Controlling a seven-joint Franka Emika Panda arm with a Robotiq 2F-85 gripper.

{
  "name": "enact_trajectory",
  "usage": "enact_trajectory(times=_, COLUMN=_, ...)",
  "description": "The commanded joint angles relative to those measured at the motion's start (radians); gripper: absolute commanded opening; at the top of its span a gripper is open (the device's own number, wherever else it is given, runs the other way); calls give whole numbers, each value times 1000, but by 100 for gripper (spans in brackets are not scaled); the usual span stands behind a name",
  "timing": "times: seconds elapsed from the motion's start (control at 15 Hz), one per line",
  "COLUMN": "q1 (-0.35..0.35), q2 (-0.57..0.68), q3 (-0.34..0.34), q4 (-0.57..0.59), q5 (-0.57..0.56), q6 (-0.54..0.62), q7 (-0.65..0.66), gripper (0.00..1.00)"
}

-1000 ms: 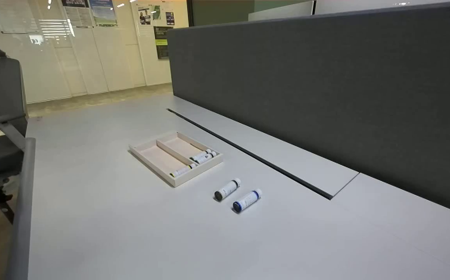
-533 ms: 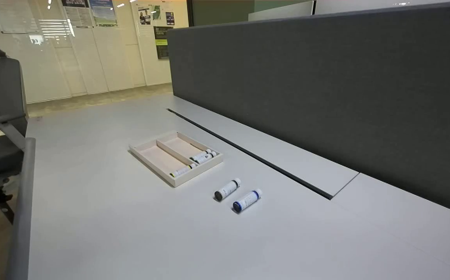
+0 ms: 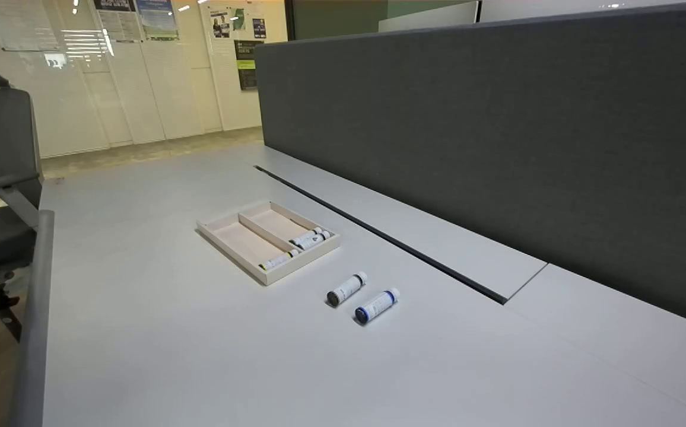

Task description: Remove the bottle from the bottom part of the tray

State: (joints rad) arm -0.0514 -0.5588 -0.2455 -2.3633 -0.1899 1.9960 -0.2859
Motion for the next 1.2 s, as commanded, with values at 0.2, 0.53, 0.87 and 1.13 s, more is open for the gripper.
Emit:
enact_trajectory(times=0.2, q1=3, q2=430, q3=-77, q4=354, q5=274, q6=-58, q7=-73, gripper=100)
enact_trajectory(times=0.53, q1=-37, q2=465, q3=-30, q4=371, q5=330, q6=-81, q7=-109, gripper=100)
enact_trajectory(times=0.87, q1=-38, q2=471, q3=-30, q4=386, q5=333, q6=-94, q7=-111, gripper=100)
enact_trajectory(times=1.13, q1=-38, q2=471, q3=-30, q4=386, q5=333, q6=-95, q7=-111, gripper=100)
